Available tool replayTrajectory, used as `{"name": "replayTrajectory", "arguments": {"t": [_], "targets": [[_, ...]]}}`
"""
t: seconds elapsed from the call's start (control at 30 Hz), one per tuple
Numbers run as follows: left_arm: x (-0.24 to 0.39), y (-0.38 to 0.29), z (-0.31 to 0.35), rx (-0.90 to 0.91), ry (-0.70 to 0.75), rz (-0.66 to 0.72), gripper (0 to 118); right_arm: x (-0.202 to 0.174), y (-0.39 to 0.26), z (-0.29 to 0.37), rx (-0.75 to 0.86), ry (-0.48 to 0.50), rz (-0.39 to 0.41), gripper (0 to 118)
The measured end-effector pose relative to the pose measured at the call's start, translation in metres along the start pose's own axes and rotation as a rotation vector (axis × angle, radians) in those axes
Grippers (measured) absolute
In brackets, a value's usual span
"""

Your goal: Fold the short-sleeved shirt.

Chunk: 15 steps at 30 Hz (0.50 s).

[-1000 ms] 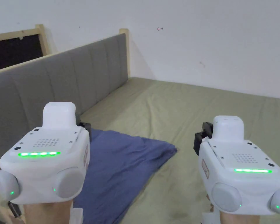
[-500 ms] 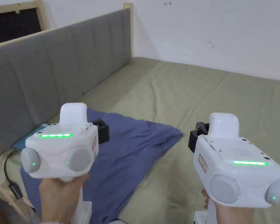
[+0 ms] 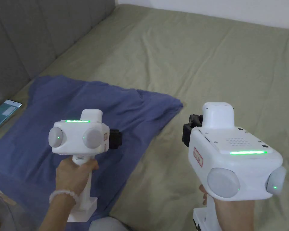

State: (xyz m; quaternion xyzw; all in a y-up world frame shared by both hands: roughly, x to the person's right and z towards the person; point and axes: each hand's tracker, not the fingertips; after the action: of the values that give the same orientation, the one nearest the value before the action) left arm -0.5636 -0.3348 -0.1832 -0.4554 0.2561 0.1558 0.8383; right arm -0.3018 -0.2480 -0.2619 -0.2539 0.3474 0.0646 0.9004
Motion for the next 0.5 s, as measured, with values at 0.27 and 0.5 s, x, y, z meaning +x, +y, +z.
{"name": "replayTrajectory", "arguments": {"t": [0.27,0.5], "targets": [[0.002,0.001,0.016,0.035,0.026,0.008,12,0.0,-0.011,-0.011,-0.053,0.016,-0.018,1],[-0.009,0.011,0.014,-0.01,0.022,0.051,0,0.009,-0.008,0.006,-0.046,0.006,-0.047,1]]}}
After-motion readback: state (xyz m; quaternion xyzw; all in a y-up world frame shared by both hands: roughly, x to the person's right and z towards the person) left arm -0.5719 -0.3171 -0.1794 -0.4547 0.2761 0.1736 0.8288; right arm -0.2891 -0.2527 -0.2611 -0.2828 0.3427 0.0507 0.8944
